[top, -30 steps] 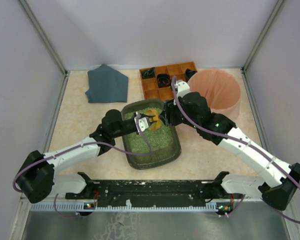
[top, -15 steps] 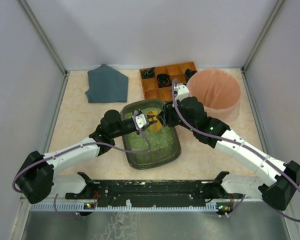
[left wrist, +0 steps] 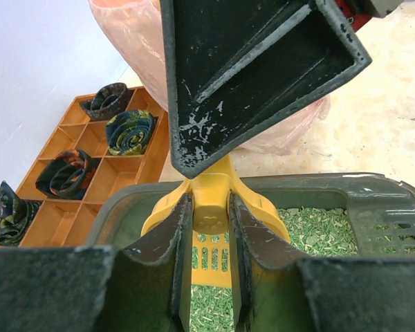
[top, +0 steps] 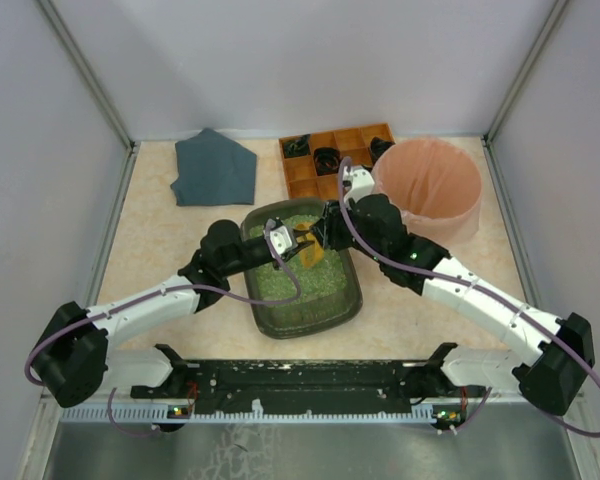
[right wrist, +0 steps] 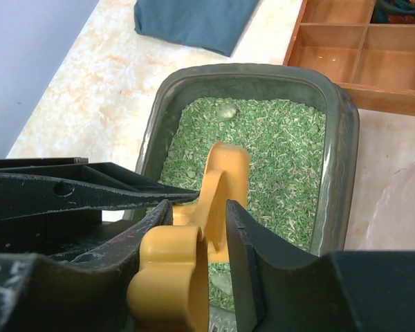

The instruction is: Clean the litter box

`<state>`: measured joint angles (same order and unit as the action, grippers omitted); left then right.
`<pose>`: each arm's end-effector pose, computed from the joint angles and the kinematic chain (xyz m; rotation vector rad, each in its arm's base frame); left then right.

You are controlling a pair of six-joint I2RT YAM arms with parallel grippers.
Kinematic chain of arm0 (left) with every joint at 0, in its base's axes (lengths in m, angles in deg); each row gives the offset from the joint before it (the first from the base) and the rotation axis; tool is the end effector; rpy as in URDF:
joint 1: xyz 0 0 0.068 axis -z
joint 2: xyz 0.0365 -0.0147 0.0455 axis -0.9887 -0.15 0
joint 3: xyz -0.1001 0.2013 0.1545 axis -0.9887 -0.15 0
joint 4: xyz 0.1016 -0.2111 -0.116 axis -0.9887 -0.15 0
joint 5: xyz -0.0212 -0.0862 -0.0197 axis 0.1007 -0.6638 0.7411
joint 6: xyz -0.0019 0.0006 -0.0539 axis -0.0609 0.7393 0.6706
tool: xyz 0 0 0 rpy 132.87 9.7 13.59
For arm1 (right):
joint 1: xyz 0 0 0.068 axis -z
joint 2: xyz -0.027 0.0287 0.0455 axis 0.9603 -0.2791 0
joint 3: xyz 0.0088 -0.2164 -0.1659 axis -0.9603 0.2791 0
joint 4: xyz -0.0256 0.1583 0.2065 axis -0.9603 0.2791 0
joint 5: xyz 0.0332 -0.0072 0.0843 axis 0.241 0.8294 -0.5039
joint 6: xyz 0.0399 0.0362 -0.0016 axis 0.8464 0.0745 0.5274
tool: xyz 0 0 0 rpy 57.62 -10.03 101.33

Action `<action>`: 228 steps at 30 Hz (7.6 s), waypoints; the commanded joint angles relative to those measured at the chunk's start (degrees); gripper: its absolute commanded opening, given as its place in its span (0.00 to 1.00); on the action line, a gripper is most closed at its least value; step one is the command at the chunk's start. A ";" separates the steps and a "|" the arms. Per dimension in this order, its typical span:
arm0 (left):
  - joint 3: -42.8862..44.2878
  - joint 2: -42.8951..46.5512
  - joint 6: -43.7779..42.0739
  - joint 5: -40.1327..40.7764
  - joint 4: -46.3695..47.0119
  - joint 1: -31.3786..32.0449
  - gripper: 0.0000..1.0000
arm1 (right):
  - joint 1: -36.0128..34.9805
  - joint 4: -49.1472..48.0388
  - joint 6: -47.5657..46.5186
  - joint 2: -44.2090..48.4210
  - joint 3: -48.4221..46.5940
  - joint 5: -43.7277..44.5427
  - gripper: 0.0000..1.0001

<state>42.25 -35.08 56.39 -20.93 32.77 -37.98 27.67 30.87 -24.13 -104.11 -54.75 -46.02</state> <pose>0.1913 -0.2006 0.2716 1.1545 1.1654 -0.6062 0.1850 0.1866 0.3394 -0.3055 1.9689 0.7040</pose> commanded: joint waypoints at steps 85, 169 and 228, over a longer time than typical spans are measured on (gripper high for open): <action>22.11 -16.24 29.34 6.48 -51.96 -21.78 0.58 | 8.14 -17.34 5.14 -36.37 -16.46 -11.19 0.00; 16.32 -4.40 31.12 8.10 -43.88 -22.26 0.67 | 8.64 -44.07 39.06 -1.33 31.71 -8.87 0.00; 8.27 7.85 33.14 12.71 -36.77 -22.83 0.71 | 13.87 -61.03 51.73 24.35 51.44 -5.67 0.00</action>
<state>50.58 -28.55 89.94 -9.02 -4.56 -60.53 40.04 -20.56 27.48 -78.74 -1.94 -50.70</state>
